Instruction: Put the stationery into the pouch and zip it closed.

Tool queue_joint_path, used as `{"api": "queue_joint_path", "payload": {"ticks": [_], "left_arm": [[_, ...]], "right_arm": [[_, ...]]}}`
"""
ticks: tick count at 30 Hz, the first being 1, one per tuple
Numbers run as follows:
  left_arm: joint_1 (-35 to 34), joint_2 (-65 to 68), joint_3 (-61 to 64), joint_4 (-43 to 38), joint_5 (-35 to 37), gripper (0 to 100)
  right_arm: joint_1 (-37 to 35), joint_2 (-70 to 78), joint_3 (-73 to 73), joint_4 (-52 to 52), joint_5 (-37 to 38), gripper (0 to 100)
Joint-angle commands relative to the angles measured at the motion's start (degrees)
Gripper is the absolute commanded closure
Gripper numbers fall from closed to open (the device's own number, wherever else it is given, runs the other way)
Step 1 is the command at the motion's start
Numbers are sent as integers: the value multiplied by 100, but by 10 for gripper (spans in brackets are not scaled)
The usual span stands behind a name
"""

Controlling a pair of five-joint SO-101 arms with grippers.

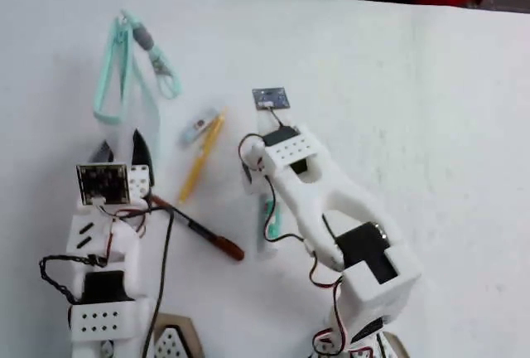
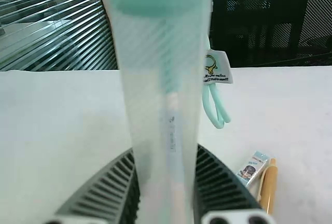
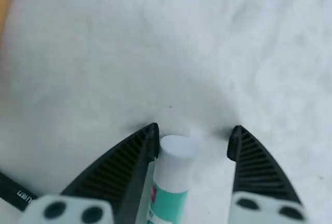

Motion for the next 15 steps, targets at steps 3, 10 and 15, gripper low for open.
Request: {"api": "queue_joint_path", "payload": {"ticks": [3,10,15], "left_arm": [[-110,31,-18,-62,26,920],[-110,31,-18,-62,26,920],[-110,31,-18,-62,26,920]], "right_arm": [[66,31,-193,-136,-35,786],[66,31,-193,-127,-35,803],[66,31,-193,-189,-18,950]]}}
